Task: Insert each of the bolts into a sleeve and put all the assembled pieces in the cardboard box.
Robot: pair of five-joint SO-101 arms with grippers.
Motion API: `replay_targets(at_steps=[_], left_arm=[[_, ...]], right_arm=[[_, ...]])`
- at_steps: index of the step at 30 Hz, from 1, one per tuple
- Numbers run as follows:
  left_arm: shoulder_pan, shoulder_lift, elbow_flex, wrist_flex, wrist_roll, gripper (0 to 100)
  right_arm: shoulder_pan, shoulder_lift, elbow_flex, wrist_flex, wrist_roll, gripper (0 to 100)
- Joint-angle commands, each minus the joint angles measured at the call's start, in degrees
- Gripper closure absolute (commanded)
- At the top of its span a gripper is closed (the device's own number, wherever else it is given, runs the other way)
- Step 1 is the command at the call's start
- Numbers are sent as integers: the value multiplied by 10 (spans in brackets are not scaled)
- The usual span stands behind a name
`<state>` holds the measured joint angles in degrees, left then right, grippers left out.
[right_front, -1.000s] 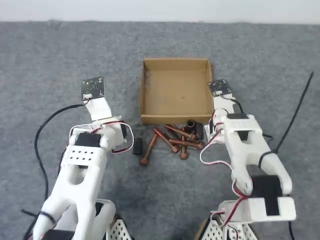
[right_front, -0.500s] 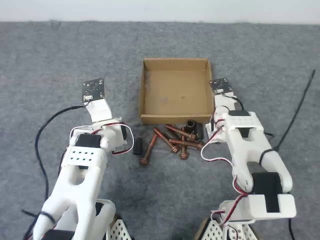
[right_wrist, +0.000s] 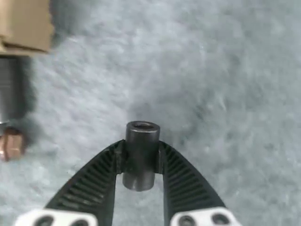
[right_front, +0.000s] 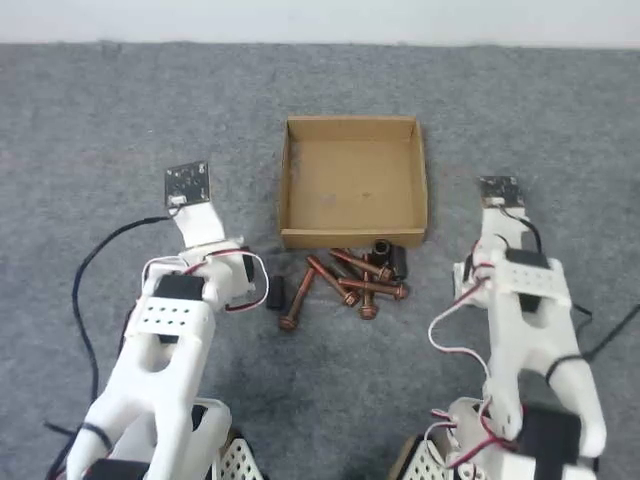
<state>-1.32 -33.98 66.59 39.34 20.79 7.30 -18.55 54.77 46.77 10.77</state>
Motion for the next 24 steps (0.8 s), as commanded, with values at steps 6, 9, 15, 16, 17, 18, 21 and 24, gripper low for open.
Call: replay_targets(at_steps=[6, 9, 15, 16, 17, 18, 21, 24], left_arm=[[4, -8, 1, -40, -14, 987], [17, -8, -74, 64, -71, 987], [74, -4, -225, 264, -93, 987], [88, -4, -234, 274, -94, 987], [105, -4, -238, 280, -95, 987], [120, -4, -238, 281, -95, 987], [174, -3, -217, 279, -92, 987], [236, -3, -169, 243, -91, 987]], right_arm=[[51, -32, 18, -18, 7, 992], [51, -19, 16, -38, 7, 992], [51, 5, 0, -42, 7, 992], [51, 7, -2, -42, 7, 992], [51, 15, -7, -39, 7, 992], [51, 17, -11, -38, 7, 992], [51, 22, -14, -37, 7, 992], [51, 23, -14, -37, 7, 992]])
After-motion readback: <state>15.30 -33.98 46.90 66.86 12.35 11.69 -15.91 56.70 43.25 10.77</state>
